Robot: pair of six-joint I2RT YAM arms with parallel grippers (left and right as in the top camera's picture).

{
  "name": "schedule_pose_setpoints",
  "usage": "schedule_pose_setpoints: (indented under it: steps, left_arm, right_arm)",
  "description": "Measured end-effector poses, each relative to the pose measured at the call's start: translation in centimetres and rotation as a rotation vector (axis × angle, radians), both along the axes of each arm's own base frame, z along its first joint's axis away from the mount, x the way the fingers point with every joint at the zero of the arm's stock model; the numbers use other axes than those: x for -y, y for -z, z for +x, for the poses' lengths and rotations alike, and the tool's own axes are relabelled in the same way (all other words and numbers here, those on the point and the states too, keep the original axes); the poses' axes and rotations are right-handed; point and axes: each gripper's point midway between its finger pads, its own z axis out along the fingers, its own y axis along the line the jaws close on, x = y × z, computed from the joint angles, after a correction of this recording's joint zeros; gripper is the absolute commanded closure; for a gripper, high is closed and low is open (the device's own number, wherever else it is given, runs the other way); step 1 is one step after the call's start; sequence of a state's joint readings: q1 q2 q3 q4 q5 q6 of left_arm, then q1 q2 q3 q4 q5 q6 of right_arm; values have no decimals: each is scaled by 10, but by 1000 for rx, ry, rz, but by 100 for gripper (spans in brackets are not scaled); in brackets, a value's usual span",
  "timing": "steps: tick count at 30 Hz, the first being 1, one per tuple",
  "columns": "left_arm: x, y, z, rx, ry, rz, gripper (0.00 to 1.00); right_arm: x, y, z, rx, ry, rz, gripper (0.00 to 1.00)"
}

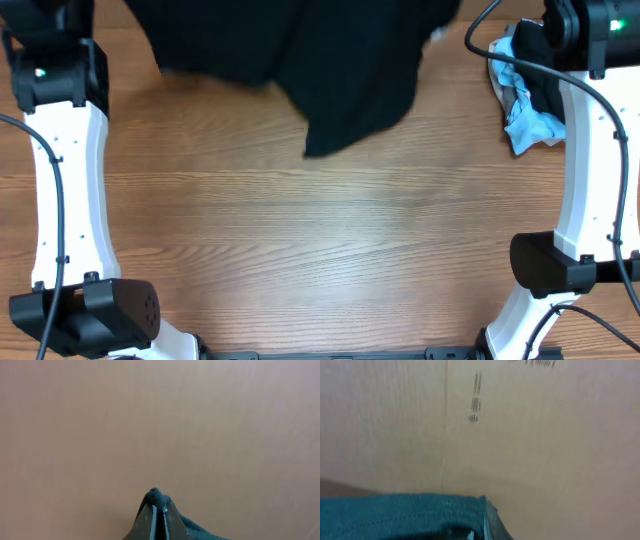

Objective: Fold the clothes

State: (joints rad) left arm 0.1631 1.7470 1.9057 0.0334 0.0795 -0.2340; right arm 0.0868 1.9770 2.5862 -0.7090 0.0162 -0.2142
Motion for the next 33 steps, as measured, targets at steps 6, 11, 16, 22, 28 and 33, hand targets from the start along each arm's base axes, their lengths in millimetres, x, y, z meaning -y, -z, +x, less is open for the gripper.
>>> schedule_pose_setpoints:
  steps: [6, 11, 16, 22, 28, 33]
  left_arm:
    - [2, -33, -12, 57, -8, 43, 96]
    - [2, -15, -6, -14, -7, 51, 96]
    - [-3, -18, -8, -10, -10, 54, 96]
    - [-4, -41, -24, -25, -15, 53, 96]
    - [3, -72, -64, -45, -15, 50, 96]
    - [11, -101, -104, -4, -15, 61, 96]
  right_arm:
    - [5, -14, 1, 56, 9, -11, 96]
    - [12, -21, 1, 89, 22, -16, 96]
    - [14, -24, 0, 95, 25, -16, 96]
    - [15, -38, -22, 103, 25, -16, 96]
    - [21, -86, -103, 148, 29, -15, 96]
    - [26, -122, -174, 221, 37, -9, 96]
